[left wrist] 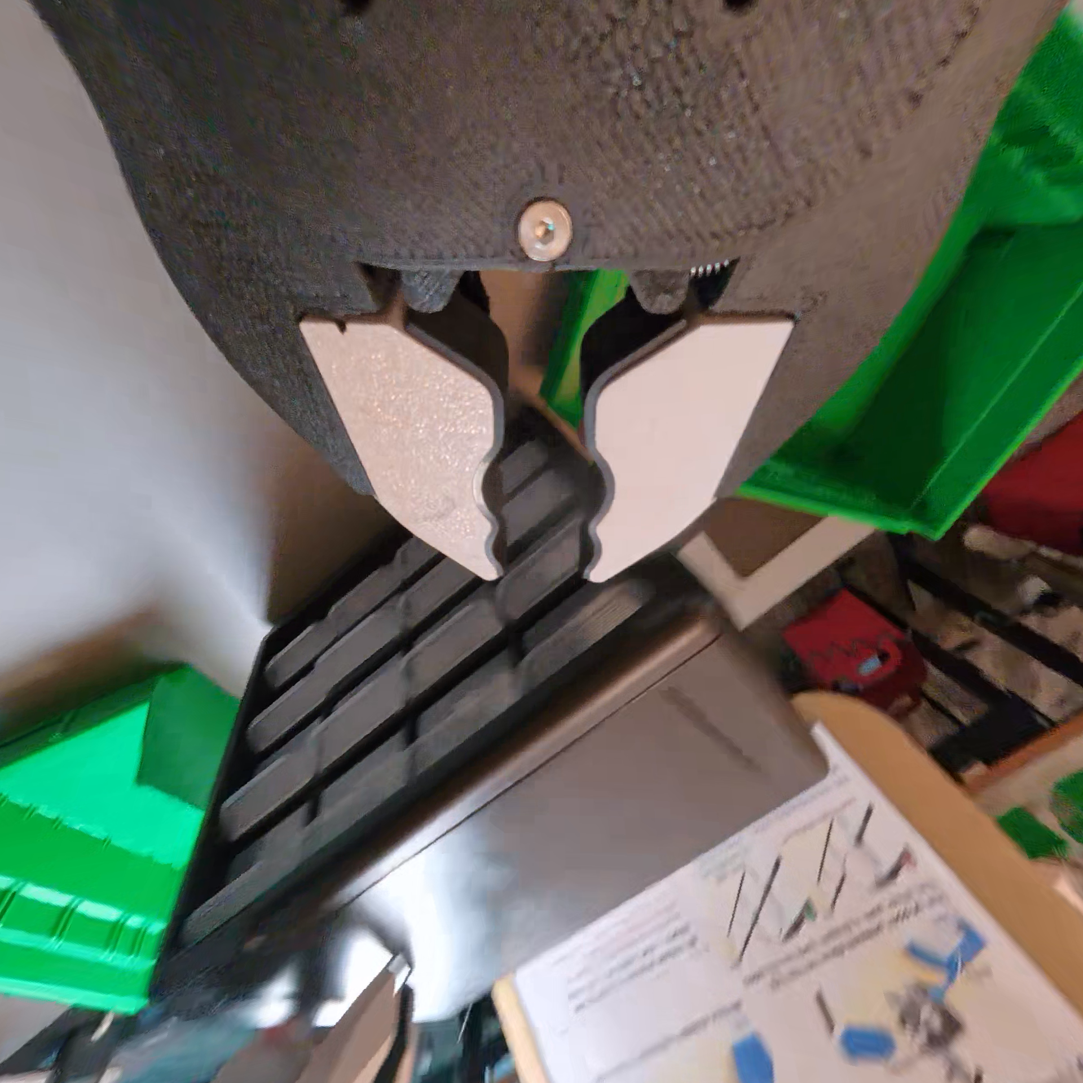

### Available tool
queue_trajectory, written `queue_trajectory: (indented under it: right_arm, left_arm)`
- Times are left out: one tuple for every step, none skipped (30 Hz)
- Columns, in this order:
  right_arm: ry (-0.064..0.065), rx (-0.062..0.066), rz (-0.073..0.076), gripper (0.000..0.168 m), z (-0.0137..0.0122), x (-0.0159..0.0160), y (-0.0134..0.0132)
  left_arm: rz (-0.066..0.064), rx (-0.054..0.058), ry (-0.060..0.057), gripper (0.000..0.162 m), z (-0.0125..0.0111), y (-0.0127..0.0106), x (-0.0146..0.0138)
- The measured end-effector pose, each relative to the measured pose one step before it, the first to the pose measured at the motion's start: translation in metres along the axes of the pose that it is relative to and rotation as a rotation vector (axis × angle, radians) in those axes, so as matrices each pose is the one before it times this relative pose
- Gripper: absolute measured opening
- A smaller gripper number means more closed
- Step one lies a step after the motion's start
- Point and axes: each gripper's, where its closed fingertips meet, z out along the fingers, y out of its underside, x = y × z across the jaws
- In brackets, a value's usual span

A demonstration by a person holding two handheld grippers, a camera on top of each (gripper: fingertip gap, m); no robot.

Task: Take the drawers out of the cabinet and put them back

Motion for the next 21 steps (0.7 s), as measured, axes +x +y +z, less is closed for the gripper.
queue_trajectory:
  right_arm:
    - [0.0073,0.0003,-0.0063,0.017,-0.00022,-0.00038,0.00012]
    - [0.0052,-0.0017,-0.0080,0.017,-0.00063,-0.00121,0.00030]
    - [0.0105,-0.0020,-0.0096,0.017,-0.00061,-0.00092,0.00033]
    - [0.0181,0.0007,-0.0136,0.017,-0.00048,-0.00015,-0.00010]
    - [0.0248,0.0034,-0.0167,0.018,-0.00037,0.00015,-0.00034]
    - [0.0265,0.0035,-0.0164,0.019,-0.00041,0.00024,-0.00037]
    - [0.0206,0.0073,-0.0162,0.023,-0.00094,-0.00087,-0.00063]
    - [0.0184,0.0091,-0.0141,0.026,-0.00085,-0.00128,-0.00053]
    - [0.0218,0.0104,-0.0133,0.029,-0.00107,-0.00093,-0.00054]
    - [0.0216,0.0124,-0.0123,0.033,-0.00153,-0.00108,-0.00034]
    - [0.0166,0.0162,-0.0065,0.038,-0.00205,-0.00233,-0.00038]
    - [0.0105,0.0224,0.0016,0.043,-0.00240,-0.00388,-0.00060]
    - [0.0119,0.0290,0.0063,0.047,-0.00266,-0.00478,-0.00081]
    - [0.0280,0.0400,0.0048,0.049,-0.00368,-0.00398,-0.00161]
    - [0.0480,0.0546,-0.0035,0.049,-0.00505,-0.00322,-0.00340]
    - [0.0646,0.0639,-0.0086,0.049,-0.00640,-0.00297,-0.00484]
    - [0.0819,0.0678,-0.0076,0.049,-0.00739,-0.00214,-0.00568]
    - [0.0960,0.0692,-0.0096,0.049,-0.00803,-0.00134,-0.00582]
    - [0.0753,0.0650,-0.0161,0.048,-0.00786,-0.00511,-0.00499]
    - [0.0514,0.0571,-0.0110,0.047,-0.00661,-0.00866,-0.00346]
    - [0.0292,0.0490,-0.0048,0.047,-0.00475,-0.01218,-0.00157]
  left_arm:
    - [-0.0046,-0.0450,0.0003,0.028,-0.00425,0.01022,-0.01191]
    - [0.0056,-0.0475,-0.0041,0.031,-0.00241,0.01152,-0.01112]
    - [0.0093,-0.0422,0.0000,0.033,-0.00004,0.01199,-0.00906]
    - [0.0013,-0.0387,0.0117,0.035,0.00239,0.01239,-0.00607]
    - [-0.0076,-0.0417,0.0282,0.038,0.00450,0.01339,-0.00272]
    - [-0.0101,-0.0512,0.0357,0.041,0.00610,0.01469,-0.00085]
    - [-0.0047,-0.0589,0.0255,0.044,0.00696,0.01510,-0.00150]
    - [0.0057,-0.0547,0.0140,0.047,0.00679,0.01346,-0.00171]
    - [0.0103,-0.0424,0.0155,0.048,0.00584,0.01043,-0.00009]
    - [0.0070,-0.0306,0.0252,0.050,0.00429,0.00753,0.00236]
    - [0.0043,-0.0217,0.0281,0.052,0.00286,0.00494,0.00361]
    - [0.0078,-0.0103,0.0141,0.052,0.00146,0.00237,0.00225]
    - [0.0109,-0.0005,0.0002,0.051,0.00053,0.00032,0.00060]
    - [0.0072,0.0003,0.0024,0.051,0.00031,0.00001,0.00074]
    - [0.0024,-0.0009,0.0061,0.051,0.00040,0.00025,0.00095]
    - [0.0023,0.0013,-0.0011,0.051,0.00076,0.00035,-0.00054]
    - [0.0011,0.0026,-0.0078,0.050,0.00110,0.00051,-0.00194]
    - [-0.0039,0.0015,-0.0037,0.049,0.00147,0.00093,-0.00174]
    - [-0.0067,0.0037,-0.0013,0.049,0.00175,0.00074,-0.00157]
    - [-0.0050,0.0134,-0.0085,0.048,0.00162,-0.00070,-0.00238]
    - [-0.0040,0.0261,-0.0111,0.048,0.00108,-0.00294,-0.00262]
